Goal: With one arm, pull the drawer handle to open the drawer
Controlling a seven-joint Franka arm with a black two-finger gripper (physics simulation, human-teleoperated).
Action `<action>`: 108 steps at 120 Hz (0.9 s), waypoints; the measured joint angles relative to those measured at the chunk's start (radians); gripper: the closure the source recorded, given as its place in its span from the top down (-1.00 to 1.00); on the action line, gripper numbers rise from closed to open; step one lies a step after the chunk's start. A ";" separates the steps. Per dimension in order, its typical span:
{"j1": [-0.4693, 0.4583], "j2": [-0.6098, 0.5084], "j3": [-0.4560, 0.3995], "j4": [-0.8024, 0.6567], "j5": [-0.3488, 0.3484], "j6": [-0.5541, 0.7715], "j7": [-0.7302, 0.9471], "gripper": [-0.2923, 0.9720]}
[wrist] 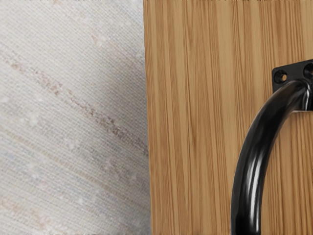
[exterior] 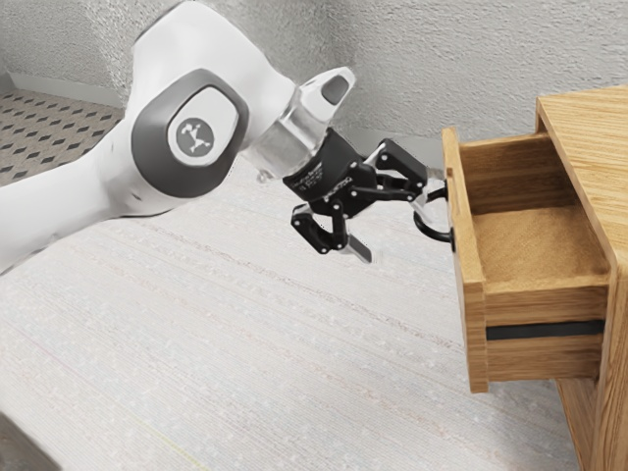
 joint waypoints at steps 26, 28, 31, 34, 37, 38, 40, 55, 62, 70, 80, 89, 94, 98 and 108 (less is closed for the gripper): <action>-0.015 -0.075 0.044 -0.088 0.001 0.016 0.000 0.53; -0.014 -0.081 0.046 -0.094 0.001 0.017 0.000 0.53; -0.017 -0.089 0.052 -0.103 0.001 0.019 0.000 0.53; -0.020 -0.095 0.057 -0.112 0.001 0.021 0.000 0.53; -0.021 -0.101 0.061 -0.119 0.001 0.022 0.000 0.53; -0.022 -0.103 0.062 -0.120 0.001 0.023 0.000 0.53; -0.022 -0.106 0.064 -0.124 0.001 0.024 0.000 0.53; -0.032 -0.146 0.081 -0.164 0.003 0.028 0.000 0.53; -0.033 -0.169 0.086 -0.183 0.005 0.029 0.000 0.53; -0.033 -0.188 0.095 -0.202 0.008 0.030 0.000 0.53; -0.034 -0.194 0.099 -0.215 0.010 0.032 0.000 0.53; -0.039 -0.196 0.099 -0.221 0.010 0.035 0.000 0.53; -0.043 -0.197 0.099 -0.225 0.010 0.038 0.000 0.53; -0.043 -0.200 0.099 -0.230 0.010 0.040 0.000 0.53; -0.043 -0.212 0.101 -0.242 0.013 0.043 0.000 0.53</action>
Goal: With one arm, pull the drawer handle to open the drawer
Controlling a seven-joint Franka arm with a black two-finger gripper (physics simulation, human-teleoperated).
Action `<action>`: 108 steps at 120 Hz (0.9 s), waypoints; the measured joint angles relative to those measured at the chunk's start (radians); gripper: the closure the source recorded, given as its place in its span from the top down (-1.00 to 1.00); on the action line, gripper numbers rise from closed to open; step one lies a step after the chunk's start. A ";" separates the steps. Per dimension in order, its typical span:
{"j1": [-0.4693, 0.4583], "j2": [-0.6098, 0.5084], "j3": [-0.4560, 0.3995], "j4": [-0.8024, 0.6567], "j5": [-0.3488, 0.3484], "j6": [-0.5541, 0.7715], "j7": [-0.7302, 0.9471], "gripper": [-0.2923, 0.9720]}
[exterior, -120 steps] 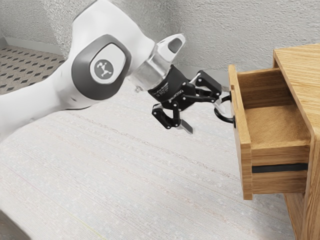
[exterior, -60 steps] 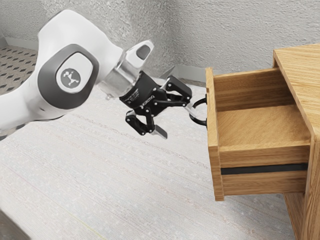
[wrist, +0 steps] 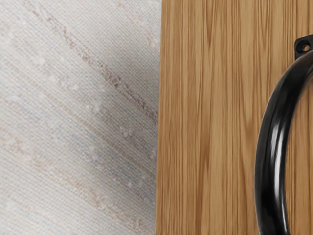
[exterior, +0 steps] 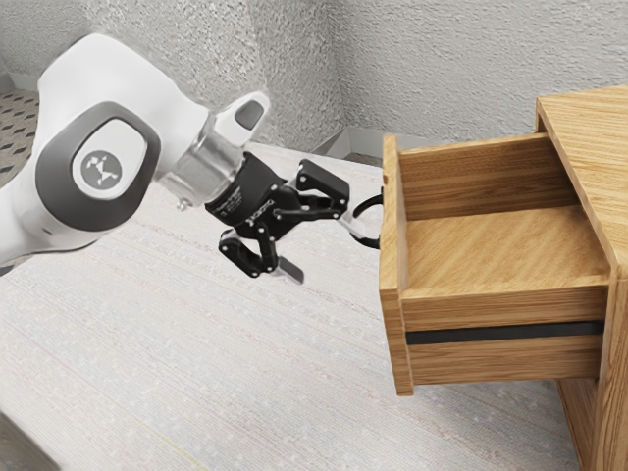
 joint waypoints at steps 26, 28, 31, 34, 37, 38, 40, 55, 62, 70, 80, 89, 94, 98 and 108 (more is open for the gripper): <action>0.000 -0.047 0.022 -0.040 0.015 0.004 0.001 0.53; 0.000 -0.050 0.024 -0.043 0.016 0.004 0.001 0.53; -0.002 -0.056 0.030 -0.049 0.018 0.004 0.001 0.53; -0.003 -0.062 0.035 -0.055 0.020 0.005 0.001 0.53; -0.004 -0.068 0.038 -0.061 0.022 0.005 0.001 0.53; -0.004 -0.070 0.040 -0.063 0.023 0.005 0.001 0.53; -0.004 -0.074 0.044 -0.067 0.025 0.005 0.001 0.53; 0.001 -0.094 0.057 -0.086 0.032 0.006 0.001 0.54; -0.003 -0.106 0.066 -0.097 0.035 0.006 0.001 0.54; -0.009 -0.119 0.080 -0.109 0.040 0.005 0.002 0.54; -0.028 -0.136 0.112 -0.121 0.049 0.005 0.002 0.53; -0.035 -0.156 0.130 -0.134 0.060 0.004 0.002 0.53; -0.036 -0.169 0.138 -0.142 0.066 0.003 0.002 0.53; -0.036 -0.181 0.142 -0.147 0.071 0.001 0.002 0.53; -0.036 -0.200 0.152 -0.121 0.089 -0.021 0.002 0.53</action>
